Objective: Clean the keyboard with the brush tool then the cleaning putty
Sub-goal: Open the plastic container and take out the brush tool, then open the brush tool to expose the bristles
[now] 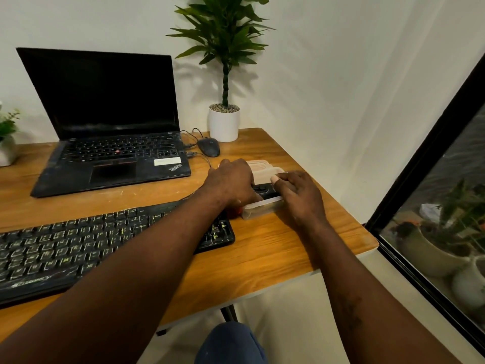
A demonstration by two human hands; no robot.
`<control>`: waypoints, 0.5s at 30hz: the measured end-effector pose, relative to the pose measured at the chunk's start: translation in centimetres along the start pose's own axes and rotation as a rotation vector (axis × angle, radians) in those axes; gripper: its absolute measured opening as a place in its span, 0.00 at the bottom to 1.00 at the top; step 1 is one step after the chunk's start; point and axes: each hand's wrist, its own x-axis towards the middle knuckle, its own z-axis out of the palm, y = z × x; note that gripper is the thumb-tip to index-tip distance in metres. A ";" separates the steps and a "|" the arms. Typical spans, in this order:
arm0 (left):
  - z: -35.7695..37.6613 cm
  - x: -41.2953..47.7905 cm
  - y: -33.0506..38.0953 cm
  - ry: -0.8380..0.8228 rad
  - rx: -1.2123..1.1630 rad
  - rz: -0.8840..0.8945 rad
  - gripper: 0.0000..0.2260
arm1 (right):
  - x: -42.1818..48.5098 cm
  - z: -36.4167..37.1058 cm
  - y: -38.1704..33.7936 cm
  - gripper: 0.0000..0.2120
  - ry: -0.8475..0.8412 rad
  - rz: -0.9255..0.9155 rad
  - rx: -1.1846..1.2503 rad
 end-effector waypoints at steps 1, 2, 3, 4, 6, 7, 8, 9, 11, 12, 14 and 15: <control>0.0 -0.2 -0.1 0.025 0.002 0.012 0.27 | -0.1 0.0 0.0 0.18 0.011 -0.007 0.013; -0.1 -0.3 -0.1 0.050 -0.001 0.021 0.27 | -0.1 -0.1 0.1 0.20 0.028 -0.017 0.022; -0.3 -0.5 -0.3 0.074 -0.006 0.027 0.28 | -0.2 -0.1 0.2 0.21 0.055 -0.032 0.035; -0.5 -0.8 -0.4 0.094 -0.013 0.030 0.29 | -0.3 -0.3 0.1 0.21 0.089 -0.040 0.050; -1.2 -1.4 -0.5 0.141 -0.013 0.047 0.29 | -0.5 -0.7 -0.1 0.21 0.173 -0.038 0.088; -1.5 -1.8 -0.6 0.168 -0.008 0.056 0.29 | -0.6 -0.9 -0.1 0.23 0.222 -0.038 0.095; -1.9 -2.2 -0.7 0.203 -0.010 0.060 0.28 | -0.7 -1.1 -0.4 0.24 0.280 -0.042 0.090; -2.2 -2.8 -0.8 0.245 -0.017 0.059 0.28 | -0.9 -1.2 -0.6 0.24 0.345 -0.052 0.086; -2.4 -4.2 -1.0 0.343 -0.044 0.055 0.27 | -1.7 -1.3 -1.5 0.23 0.454 -0.068 0.119; -2.3 -5.0 -1.1 0.394 -0.063 0.054 0.27 | -2.4 -1.2 -2.1 0.22 0.475 -0.077 0.160; -2.0 -6.8 -1.2 0.484 -0.110 0.047 0.27 | -4.4 -0.4 -3.9 0.23 0.422 -0.072 0.279; -1.7 -7.6 -1.1 0.518 -0.130 0.043 0.28 | -5.4 0.1 -4.7 0.23 0.363 -0.051 0.342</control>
